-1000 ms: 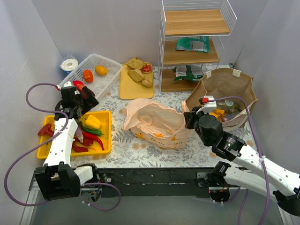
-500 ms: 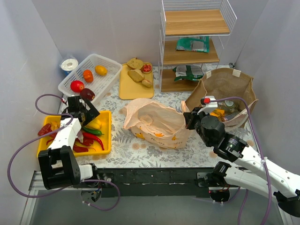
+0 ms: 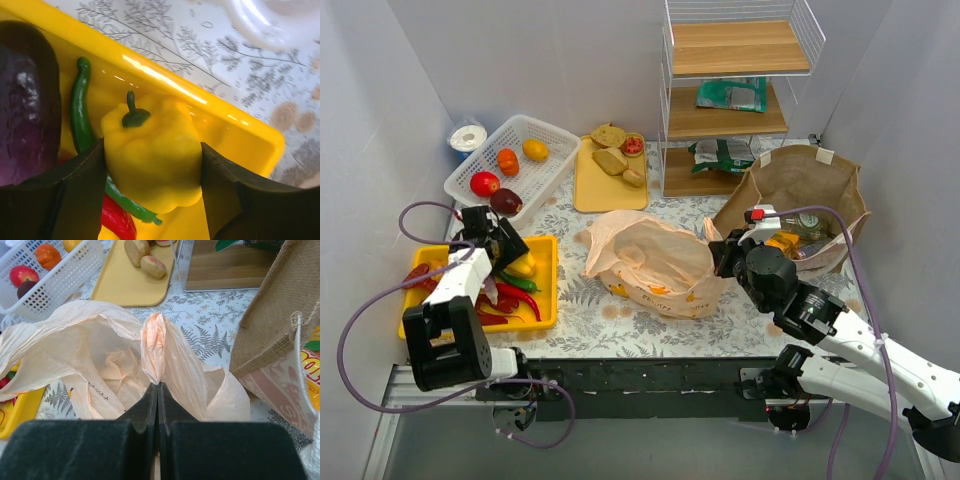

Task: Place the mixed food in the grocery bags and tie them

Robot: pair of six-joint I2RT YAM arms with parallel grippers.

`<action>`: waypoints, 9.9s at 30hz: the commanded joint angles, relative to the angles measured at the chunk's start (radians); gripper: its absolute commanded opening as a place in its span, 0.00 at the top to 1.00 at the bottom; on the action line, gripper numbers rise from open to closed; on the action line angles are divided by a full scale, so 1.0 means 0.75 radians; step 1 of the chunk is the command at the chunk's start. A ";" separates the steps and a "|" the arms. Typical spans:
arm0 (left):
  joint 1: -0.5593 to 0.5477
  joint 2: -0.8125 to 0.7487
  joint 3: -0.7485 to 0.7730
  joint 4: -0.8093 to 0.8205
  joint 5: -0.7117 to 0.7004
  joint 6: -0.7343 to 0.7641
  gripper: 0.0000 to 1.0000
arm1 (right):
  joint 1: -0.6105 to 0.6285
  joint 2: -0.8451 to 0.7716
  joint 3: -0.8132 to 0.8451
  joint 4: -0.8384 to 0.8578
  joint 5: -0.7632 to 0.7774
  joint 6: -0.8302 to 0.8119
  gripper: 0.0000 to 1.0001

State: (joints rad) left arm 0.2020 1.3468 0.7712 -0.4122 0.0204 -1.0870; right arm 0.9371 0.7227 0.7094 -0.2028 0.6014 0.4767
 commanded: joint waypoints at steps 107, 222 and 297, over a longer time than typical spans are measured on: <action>-0.220 -0.683 -0.159 0.034 0.169 -0.177 0.75 | 0.000 -0.139 -0.017 -0.075 0.067 0.046 0.99; -0.314 -0.018 -0.069 -0.085 -0.330 -0.230 0.38 | 0.000 -0.211 -0.019 -0.171 0.112 0.064 0.99; -1.225 0.325 0.385 0.482 0.010 -0.927 0.92 | 0.000 -0.094 0.046 -0.171 0.051 0.082 0.99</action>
State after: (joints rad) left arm -0.7483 1.5742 0.9977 -0.1204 0.0765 -1.7592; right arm 0.9371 0.6689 0.7044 -0.3496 0.6216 0.5262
